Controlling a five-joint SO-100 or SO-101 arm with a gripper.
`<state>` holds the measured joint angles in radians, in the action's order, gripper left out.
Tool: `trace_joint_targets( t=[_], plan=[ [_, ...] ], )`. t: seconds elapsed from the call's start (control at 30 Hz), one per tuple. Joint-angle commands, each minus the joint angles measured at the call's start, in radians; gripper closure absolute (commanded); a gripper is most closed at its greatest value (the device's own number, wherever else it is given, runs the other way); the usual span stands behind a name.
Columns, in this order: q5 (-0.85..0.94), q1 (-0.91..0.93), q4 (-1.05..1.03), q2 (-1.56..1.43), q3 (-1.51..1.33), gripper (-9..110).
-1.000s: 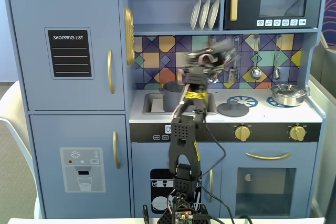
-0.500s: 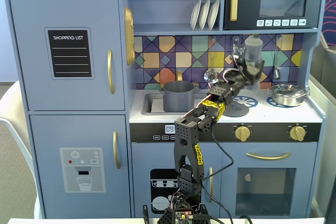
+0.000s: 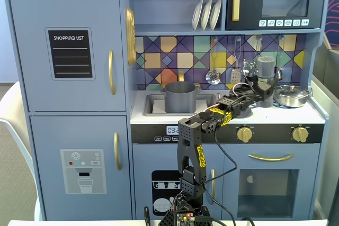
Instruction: Put salt in the gray recipient
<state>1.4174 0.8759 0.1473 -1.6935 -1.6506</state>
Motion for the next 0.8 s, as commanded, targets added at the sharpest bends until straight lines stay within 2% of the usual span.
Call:
trace_joint_targets(
  t=[0.0,0.77],
  plan=[
    [0.023,0.020,0.032,-0.023,0.005,101],
    [0.057,0.043,0.078,0.017,-0.066,101]
  ],
)
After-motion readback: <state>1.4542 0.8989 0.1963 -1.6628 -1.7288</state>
